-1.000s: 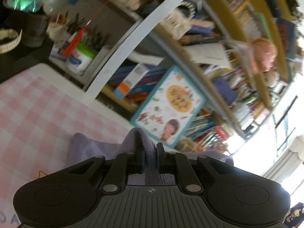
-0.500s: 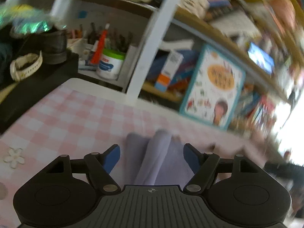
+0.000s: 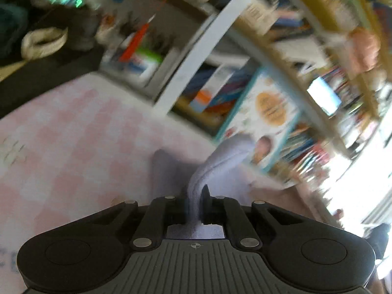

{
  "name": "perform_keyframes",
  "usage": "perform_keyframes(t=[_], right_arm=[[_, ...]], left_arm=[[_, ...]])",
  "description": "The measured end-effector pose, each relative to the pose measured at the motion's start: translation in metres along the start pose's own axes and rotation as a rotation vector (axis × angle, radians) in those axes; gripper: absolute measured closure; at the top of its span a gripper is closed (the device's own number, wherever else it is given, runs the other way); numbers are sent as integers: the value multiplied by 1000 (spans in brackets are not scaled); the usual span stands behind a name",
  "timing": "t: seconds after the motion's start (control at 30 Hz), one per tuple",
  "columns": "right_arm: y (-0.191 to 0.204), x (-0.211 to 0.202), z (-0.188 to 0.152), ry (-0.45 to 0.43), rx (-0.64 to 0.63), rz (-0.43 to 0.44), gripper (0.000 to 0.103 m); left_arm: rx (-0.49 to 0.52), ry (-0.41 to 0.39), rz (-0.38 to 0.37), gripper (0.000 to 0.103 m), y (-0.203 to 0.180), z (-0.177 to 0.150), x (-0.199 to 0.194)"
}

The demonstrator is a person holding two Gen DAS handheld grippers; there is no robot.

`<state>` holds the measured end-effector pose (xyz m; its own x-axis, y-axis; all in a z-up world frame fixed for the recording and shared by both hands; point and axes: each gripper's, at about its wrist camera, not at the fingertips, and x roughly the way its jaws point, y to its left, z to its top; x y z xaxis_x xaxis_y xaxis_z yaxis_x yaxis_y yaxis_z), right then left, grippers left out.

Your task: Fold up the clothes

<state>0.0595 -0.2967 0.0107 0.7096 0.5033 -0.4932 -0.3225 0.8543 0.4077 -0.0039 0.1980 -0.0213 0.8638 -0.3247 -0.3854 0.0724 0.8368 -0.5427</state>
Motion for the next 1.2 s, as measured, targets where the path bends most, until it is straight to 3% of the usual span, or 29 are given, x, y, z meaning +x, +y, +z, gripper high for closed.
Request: perform_keyframes(t=[0.13,0.17,0.2,0.27,0.43,0.47,0.5,0.53,0.67,0.8,1.13,1.2], right_arm=[[-9,14,-7,55,24,-23,96],[-11,14,-6,51,38,-19,94],[-13,13,-6,48,51,-16,90],[-14,14,-5,47,63,-20,84],[-17,21,-6,55,100,-5,82],[-18,22,-6,57,112,2,84],[-18,23,-7,58,121,8,85],[-18,24,-7,58,129,12,86],[-14,27,-8,58,156,22,87],[-2,40,-11,71,175,72,87],[35,77,-4,81,54,86,85],[36,78,-3,81,25,73,79]], left_arm=[[77,66,98,85,0,-11,10],[88,65,96,71,-3,-9,10],[100,63,93,47,-5,-7,10],[116,46,92,32,-9,-2,10],[31,81,94,35,1,4,27],[17,78,92,45,3,3,28],[18,92,85,77,3,3,31],[21,106,77,87,3,2,34],[15,96,75,87,8,4,31],[-11,67,135,86,22,15,26],[-1,69,220,85,41,38,22],[14,63,239,80,37,39,20]])
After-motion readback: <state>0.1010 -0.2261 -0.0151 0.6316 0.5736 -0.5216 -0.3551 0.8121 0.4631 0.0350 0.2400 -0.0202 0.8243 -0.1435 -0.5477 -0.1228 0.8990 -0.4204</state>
